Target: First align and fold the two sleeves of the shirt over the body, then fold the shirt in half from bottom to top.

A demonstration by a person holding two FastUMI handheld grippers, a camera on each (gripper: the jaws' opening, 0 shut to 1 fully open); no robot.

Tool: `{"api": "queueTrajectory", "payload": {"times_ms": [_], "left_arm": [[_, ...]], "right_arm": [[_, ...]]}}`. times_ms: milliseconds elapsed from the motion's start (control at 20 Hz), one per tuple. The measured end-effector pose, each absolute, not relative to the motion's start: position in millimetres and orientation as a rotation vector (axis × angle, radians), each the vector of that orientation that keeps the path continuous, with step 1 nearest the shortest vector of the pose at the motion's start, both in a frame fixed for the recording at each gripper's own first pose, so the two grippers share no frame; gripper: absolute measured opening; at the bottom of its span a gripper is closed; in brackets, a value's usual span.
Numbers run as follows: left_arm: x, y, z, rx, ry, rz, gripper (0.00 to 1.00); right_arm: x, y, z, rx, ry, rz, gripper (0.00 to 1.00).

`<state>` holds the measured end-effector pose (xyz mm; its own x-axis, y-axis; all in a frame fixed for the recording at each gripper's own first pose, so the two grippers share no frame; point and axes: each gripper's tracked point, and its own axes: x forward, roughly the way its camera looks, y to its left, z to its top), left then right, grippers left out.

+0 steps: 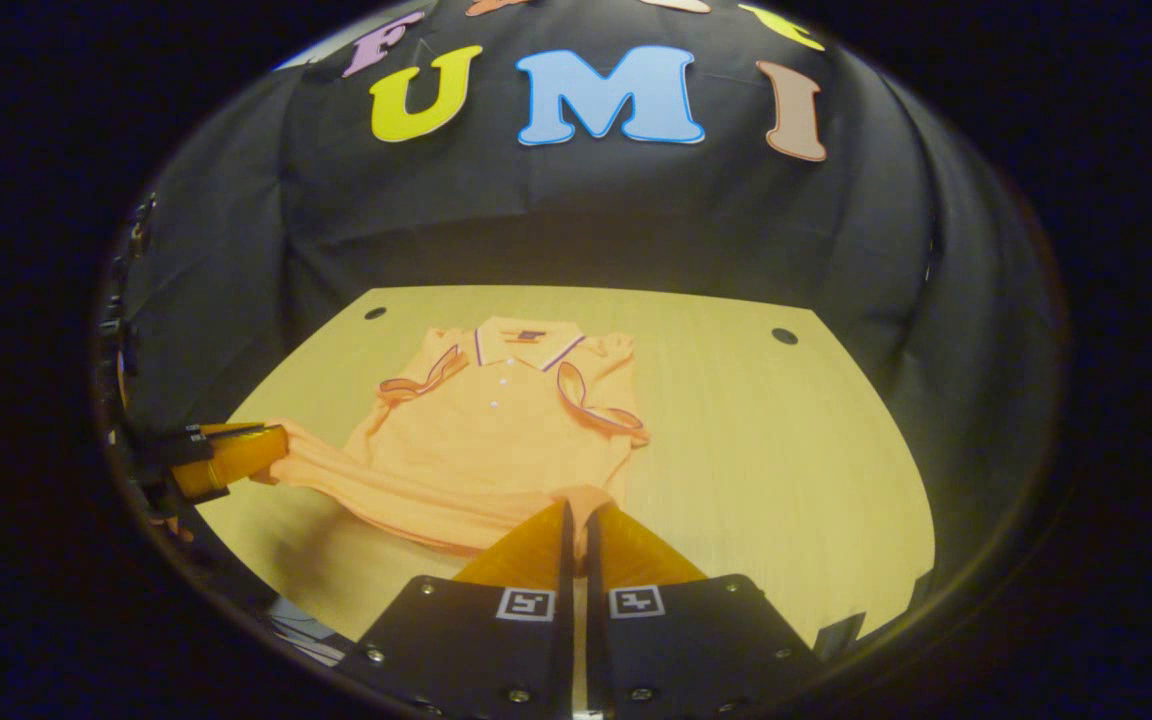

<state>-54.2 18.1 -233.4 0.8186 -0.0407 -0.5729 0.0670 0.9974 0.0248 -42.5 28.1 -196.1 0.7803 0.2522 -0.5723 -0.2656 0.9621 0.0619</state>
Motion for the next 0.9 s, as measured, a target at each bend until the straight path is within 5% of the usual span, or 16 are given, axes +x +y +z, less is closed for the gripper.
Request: {"api": "queueTrajectory", "payload": {"times_ms": [900], "left_arm": [[163,38,-223,0.021,0.52,-0.115,0.09]], "right_arm": [[149,71,-165,-0.072,0.529,0.142,0.05]]}}
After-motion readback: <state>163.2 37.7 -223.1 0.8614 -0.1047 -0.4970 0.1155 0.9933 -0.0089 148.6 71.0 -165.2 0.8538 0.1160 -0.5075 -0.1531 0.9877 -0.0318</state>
